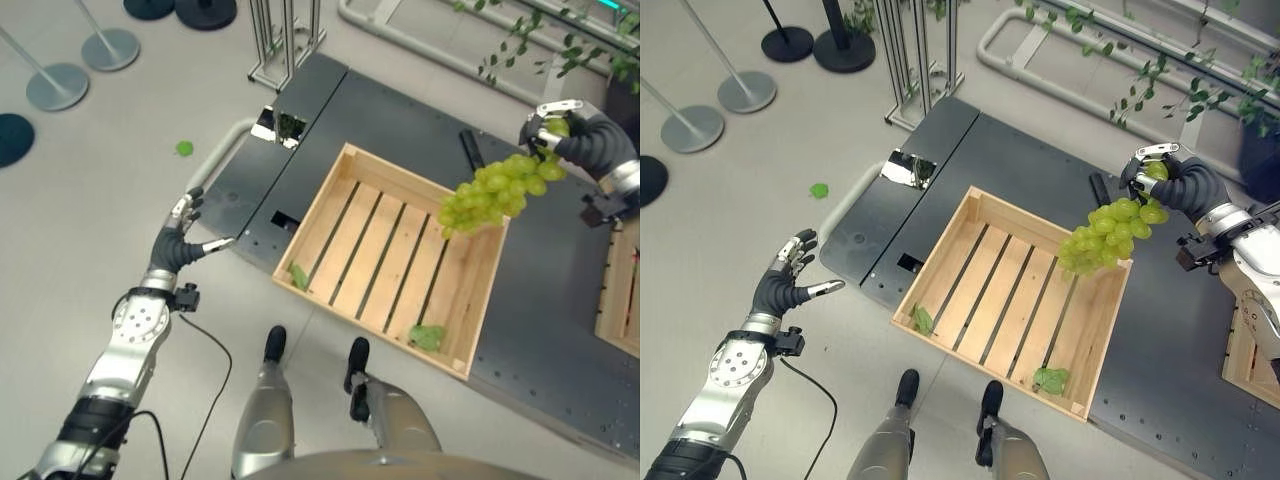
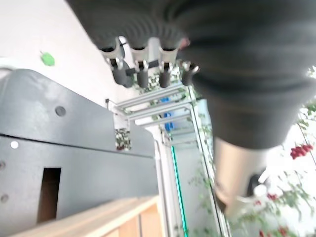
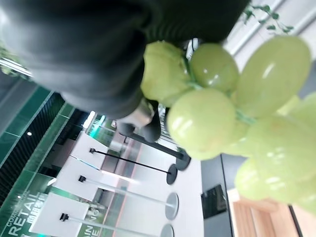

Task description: Pick up the fruits from the basket on one side to the basket on the other side

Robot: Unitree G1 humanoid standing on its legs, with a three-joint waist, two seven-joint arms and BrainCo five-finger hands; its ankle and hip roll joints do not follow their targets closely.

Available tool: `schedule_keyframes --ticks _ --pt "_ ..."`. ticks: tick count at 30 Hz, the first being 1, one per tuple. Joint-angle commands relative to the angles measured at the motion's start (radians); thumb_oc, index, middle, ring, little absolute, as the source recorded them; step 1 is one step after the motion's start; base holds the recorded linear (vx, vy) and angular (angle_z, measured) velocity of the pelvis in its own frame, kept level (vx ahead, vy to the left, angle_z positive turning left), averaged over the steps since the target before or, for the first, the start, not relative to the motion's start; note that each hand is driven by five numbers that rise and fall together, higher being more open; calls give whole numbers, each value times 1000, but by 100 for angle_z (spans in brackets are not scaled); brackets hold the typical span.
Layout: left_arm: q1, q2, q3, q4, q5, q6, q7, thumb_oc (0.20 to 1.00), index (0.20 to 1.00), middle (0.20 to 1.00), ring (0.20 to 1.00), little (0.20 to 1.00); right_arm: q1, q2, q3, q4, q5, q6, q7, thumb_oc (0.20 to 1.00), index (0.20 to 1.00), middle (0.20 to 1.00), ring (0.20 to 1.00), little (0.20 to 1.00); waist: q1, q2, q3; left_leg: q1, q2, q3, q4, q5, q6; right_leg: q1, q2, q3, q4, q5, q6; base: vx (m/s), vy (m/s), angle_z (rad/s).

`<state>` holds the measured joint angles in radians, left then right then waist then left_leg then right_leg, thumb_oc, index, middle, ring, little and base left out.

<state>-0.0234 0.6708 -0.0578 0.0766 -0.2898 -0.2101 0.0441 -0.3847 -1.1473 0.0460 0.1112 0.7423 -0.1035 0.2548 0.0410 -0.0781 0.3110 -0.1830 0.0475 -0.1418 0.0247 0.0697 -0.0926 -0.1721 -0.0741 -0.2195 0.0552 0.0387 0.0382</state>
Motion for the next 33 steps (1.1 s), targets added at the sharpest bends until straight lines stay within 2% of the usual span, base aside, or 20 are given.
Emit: schedule_keyframes --ticks 1,4,7,9,10,15,18,19,20,24,30,31,33 --pt "4 94 -5 -70 -16 -32 -56 1000 1000 1000 1000 1000 -13 -11 -39 -26 62 -73 8 200 200 200 200 200 -13 -58 -83 16 -66 6 39 -99 47 84 -28 -31 18 -103 100 39 3 -4" --pt "-12 131 -33 -87 -57 -22 -101 1000 1000 1000 1000 1000 -15 -8 -24 -31 60 -70 8 200 200 200 200 200 -14 -57 -96 31 -67 15 36 -102 47 98 -27 -25 6 -99 101 29 3 -2" --pt "-47 211 -85 -95 -130 4 -174 1000 1000 1000 1000 1000 -1 5 -1 -44 65 -58 17 200 200 200 200 200 -22 -56 -124 62 -65 28 19 -105 48 124 -24 -16 -18 -90 101 52 3 -8" --pt "-49 212 -87 -94 -131 4 -174 1000 1000 1000 1000 1000 0 6 -3 -45 65 -58 17 200 200 200 200 200 -21 -56 -124 64 -65 28 18 -105 48 125 -24 -16 -19 -90 101 35 1 -12" --pt "-81 275 -117 -100 -158 14 -208 1000 1000 1000 1000 1000 4 15 9 -53 72 -53 24 200 200 200 200 200 -25 -53 -139 77 -64 35 10 -106 48 136 -24 -13 -28 -86 101 52 -1 -7" --pt "-215 393 -247 -126 -239 42 -269 1000 1000 1000 1000 1000 3 24 63 -87 77 -41 34 200 200 200 200 200 -36 -47 -167 108 -59 47 -7 -107 50 159 -22 -7 -36 -83 102 59 -3 -6" --pt "-392 470 -402 -138 -234 45 -297 1000 1000 1000 1000 1000 -11 23 96 -119 80 -34 38 200 200 200 200 200 -46 -40 -182 131 -60 50 -13 -112 51 177 -20 -8 -36 -88 104 60 4 -6" --pt "-401 470 -410 -134 -234 44 -296 1000 1000 1000 1000 1000 -7 23 91 -119 80 -34 39 200 200 200 200 200 -43 -41 -181 132 -60 50 -14 -112 51 178 -20 -8 -36 -88 104 50 13 -5" --pt "-456 486 -460 -135 -229 45 -306 1000 1000 1000 1000 1000 -23 18 112 -128 80 -34 41 200 200 200 200 200 -51 -38 -189 137 -60 52 -15 -114 51 182 -20 -8 -36 -89 104 35 6 -7" --pt "-609 459 -609 -100 -275 51 -324 1000 1000 1000 1000 1000 -59 37 148 -135 89 -39 35 200 200 200 200 200 -57 -35 -203 153 -60 60 -20 -117 52 194 -20 -3 -42 -89 108 43 15 -2" --pt "-735 413 -734 -103 -360 76 -348 1000 1000 1000 1000 1000 -118 67 221 -156 89 -34 31 200 200 200 200 200 -66 -28 -223 166 -59 70 -33 -115 54 200 -21 3 -52 -84 112 7 11 -4" --pt "-773 384 -765 -101 -365 75 -337 1000 1000 1000 1000 1000 -129 80 233 -165 83 -35 26 200 200 200 200 200 -69 -27 -225 171 -59 71 -37 -115 56 202 -22 4 -52 -84 112 0 0 0" --pt "-790 367 -778 -99 -364 75 -334 1000 1000 1000 1000 1000 -135 86 237 -169 80 -34 23 200 200 200 200 200 -70 -27 -226 173 -59 72 -39 -115 57 203 -22 5 -53 -84 112 0 0 0"
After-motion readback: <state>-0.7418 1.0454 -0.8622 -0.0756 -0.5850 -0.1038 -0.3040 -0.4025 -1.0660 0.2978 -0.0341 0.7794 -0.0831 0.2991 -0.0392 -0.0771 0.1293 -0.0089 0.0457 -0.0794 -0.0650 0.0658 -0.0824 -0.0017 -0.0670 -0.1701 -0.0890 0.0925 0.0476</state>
